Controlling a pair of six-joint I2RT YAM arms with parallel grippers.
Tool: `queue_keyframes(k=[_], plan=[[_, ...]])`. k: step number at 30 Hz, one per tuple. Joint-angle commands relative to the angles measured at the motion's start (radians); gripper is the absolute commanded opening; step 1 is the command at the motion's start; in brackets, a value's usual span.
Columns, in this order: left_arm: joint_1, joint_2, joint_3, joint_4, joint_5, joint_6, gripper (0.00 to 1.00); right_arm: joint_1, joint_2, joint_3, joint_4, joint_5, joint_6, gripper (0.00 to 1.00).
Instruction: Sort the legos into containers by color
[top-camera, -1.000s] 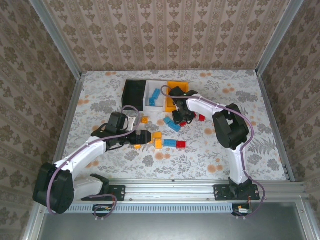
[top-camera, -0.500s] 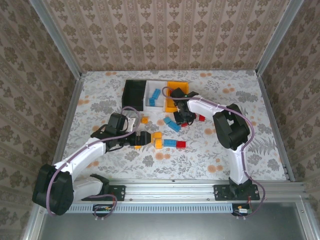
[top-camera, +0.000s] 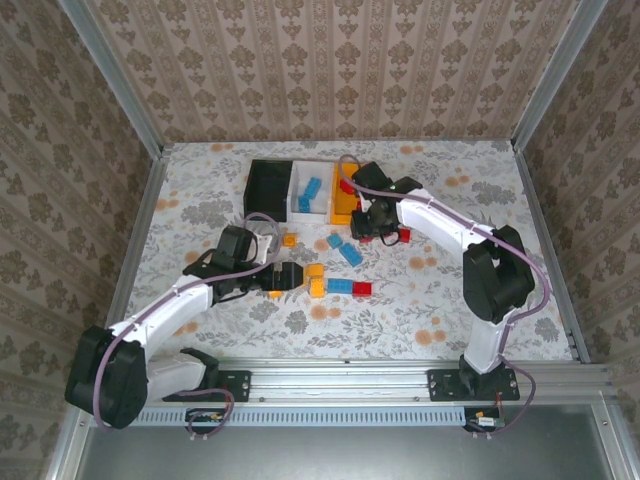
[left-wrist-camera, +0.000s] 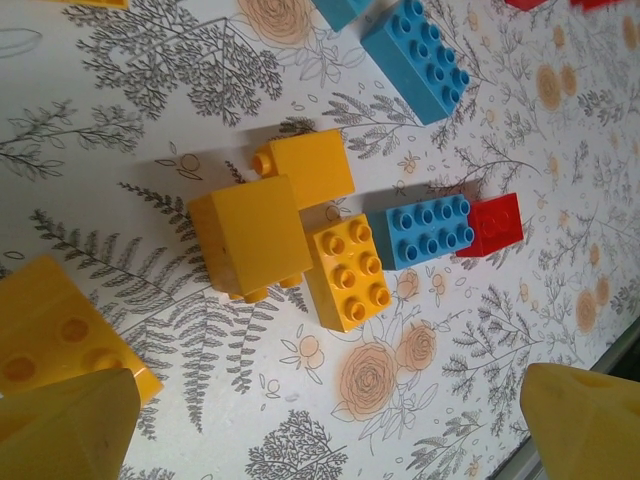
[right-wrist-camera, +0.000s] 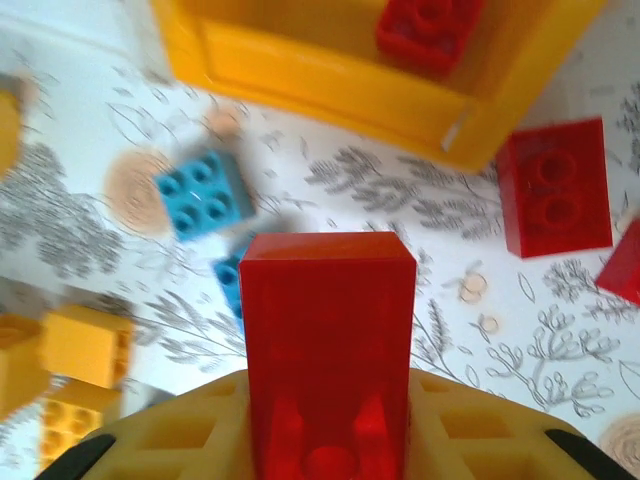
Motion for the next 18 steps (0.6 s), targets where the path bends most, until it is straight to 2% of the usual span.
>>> queue_keyframes(k=[1,4,6,11,15,18], plan=[[-0.037,0.019,0.010,0.004,-0.010,0.004,1.00,-0.019,0.070,0.131,0.016,-0.045,0.026,0.35],[-0.053,0.023,0.010,0.005,-0.022,0.001,1.00,-0.036,0.182,0.266,-0.002,-0.047,0.031,0.35],[-0.061,0.020,0.004,0.007,-0.026,-0.002,1.00,-0.044,0.251,0.340,-0.009,-0.037,0.039,0.39],[-0.065,0.012,-0.008,-0.006,-0.032,0.003,1.00,-0.056,0.362,0.485,-0.053,-0.024,0.057,0.64],[-0.065,0.003,-0.004,-0.022,-0.044,0.018,1.00,-0.055,0.281,0.416,-0.015,-0.018,0.068,0.68],[-0.066,0.010,0.006,-0.022,-0.045,0.026,1.00,-0.055,0.148,0.271,0.023,0.021,0.060,0.69]])
